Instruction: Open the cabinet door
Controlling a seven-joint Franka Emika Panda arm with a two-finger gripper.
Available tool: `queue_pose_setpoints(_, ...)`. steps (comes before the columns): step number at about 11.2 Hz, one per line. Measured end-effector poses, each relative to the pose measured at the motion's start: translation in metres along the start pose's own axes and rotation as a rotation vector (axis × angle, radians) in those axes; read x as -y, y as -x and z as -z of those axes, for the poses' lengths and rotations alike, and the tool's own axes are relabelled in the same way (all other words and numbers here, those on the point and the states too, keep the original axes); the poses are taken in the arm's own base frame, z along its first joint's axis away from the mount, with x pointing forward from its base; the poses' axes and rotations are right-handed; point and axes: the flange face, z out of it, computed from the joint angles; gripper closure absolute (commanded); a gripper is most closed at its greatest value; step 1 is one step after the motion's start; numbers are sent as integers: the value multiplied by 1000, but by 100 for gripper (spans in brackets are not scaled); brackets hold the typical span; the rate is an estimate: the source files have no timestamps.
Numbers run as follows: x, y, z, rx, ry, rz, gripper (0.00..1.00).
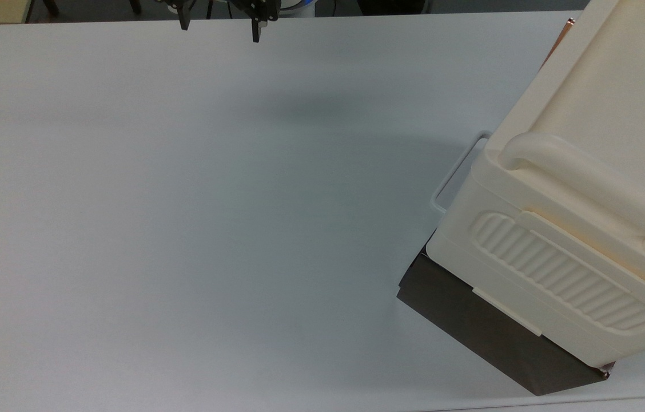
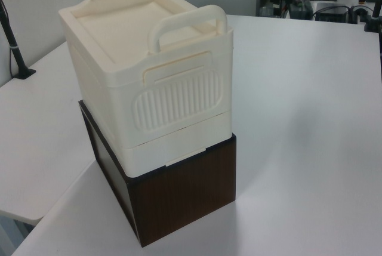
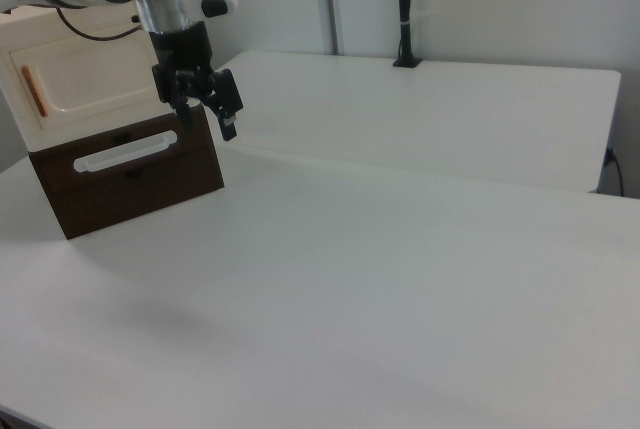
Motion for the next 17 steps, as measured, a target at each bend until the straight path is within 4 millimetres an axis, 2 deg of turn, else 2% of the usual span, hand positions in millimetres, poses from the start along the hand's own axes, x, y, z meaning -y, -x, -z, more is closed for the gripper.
queue_pose_setpoints(4, 9, 1, 0, 1, -17, 75, 0)
queue_pose_setpoints(6, 37, 5, 8, -11, -39, 133, 0)
queue_pose_setpoints(8, 95, 18, 22, -35, -64, 233, 0)
queue_pose_setpoints(10, 162, 38, 41, -96, -113, 348, 0)
queue_pose_setpoints(12, 222, 57, 48, -156, -137, 453, 0)
queue_pose_setpoints(15, 284, 74, 53, -238, -166, 639, 0)
queue_pose_setpoints(17, 309, 76, 54, -271, -167, 798, 9)
